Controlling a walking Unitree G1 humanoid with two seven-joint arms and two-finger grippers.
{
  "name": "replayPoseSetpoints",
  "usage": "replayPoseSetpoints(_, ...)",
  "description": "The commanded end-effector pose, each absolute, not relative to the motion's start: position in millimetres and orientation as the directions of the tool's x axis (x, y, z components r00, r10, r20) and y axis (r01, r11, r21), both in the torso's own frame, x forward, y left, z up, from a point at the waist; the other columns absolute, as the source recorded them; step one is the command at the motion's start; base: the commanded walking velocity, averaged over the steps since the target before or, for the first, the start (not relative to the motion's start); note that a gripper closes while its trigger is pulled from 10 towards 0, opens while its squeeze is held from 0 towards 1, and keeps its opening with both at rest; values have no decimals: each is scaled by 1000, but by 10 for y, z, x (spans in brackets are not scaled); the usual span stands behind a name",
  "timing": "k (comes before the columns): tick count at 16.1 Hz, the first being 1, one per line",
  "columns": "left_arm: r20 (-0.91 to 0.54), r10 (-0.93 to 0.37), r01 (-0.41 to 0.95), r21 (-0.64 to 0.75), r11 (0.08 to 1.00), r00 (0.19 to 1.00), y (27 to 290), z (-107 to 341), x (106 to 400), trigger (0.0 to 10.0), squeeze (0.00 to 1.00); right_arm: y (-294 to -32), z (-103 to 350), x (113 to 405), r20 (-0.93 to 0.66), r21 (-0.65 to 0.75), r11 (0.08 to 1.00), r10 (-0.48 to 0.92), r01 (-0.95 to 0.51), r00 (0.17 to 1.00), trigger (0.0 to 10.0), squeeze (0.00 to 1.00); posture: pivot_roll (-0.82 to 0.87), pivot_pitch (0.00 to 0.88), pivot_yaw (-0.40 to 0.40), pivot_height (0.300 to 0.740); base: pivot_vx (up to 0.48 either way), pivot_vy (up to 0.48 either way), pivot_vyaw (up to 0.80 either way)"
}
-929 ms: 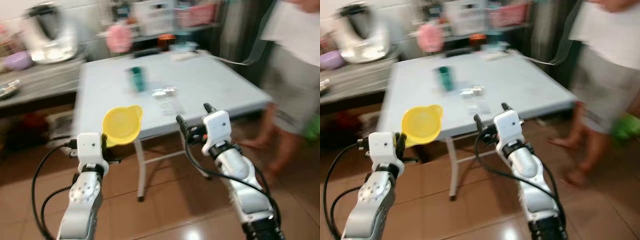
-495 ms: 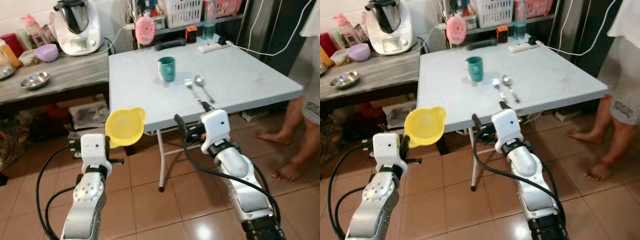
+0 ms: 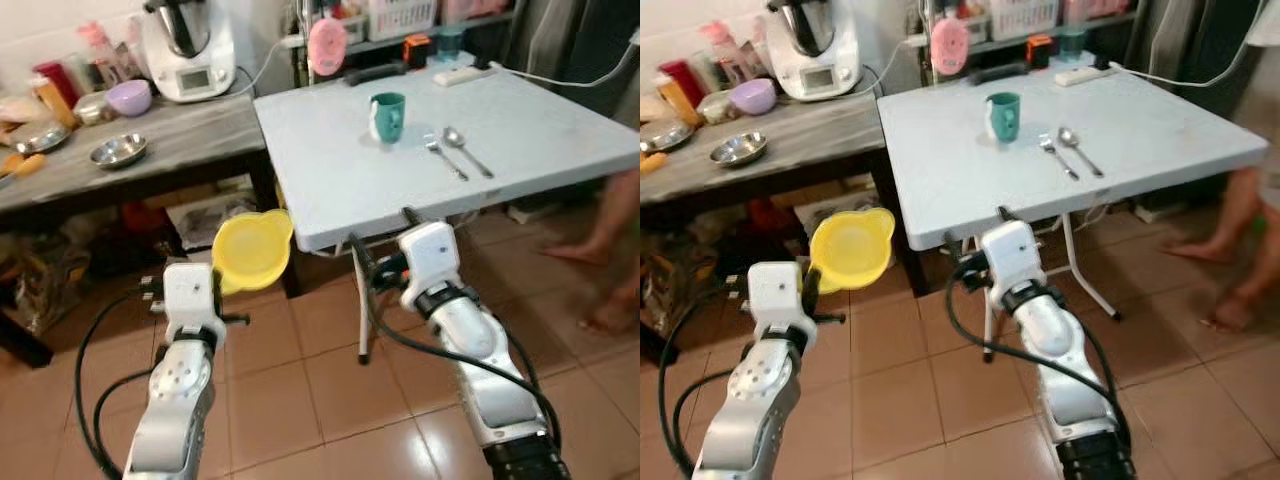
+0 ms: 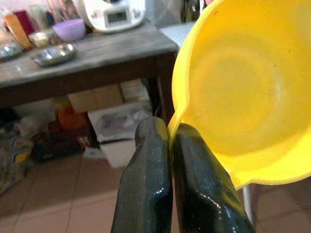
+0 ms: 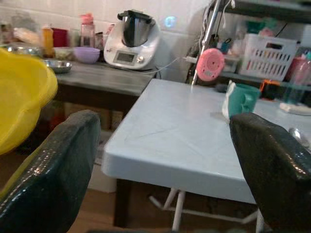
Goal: Setting the table
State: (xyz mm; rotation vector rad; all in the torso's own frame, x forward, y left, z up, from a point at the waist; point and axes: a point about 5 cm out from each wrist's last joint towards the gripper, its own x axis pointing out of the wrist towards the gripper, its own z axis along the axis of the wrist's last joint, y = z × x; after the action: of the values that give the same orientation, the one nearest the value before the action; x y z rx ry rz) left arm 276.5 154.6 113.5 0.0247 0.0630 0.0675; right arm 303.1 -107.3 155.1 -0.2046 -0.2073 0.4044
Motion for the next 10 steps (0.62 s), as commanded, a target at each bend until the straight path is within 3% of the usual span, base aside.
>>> replayPoseSetpoints(1, -67, 123, -120, 52, 991, 990, 1685, 1121, 2742, 10000, 0, -940, 1611, 3022, 185, -235, 884, 450, -405, 874, 10000, 0, -173, 0, 120, 740, 0, 480, 0)
replayPoseSetpoints(2, -53, 120, -118, 40, 992, 991, 1679, 1131, 2744, 10000, 0, -939, 1612, 3023, 185, -236, 883, 451, -406, 873, 10000, 0, -173, 0, 118, 740, 0, 480, 0)
replayPoseSetpoints(10, -2, 31, -31, 3, 1000, 1000, 1663, 1200, 2757, 10000, 0, -937, 1615, 3028, 190, -255, 876, 460, -409, 867, 10000, 0, -179, 0, 117, 740, 0, 0, 0)
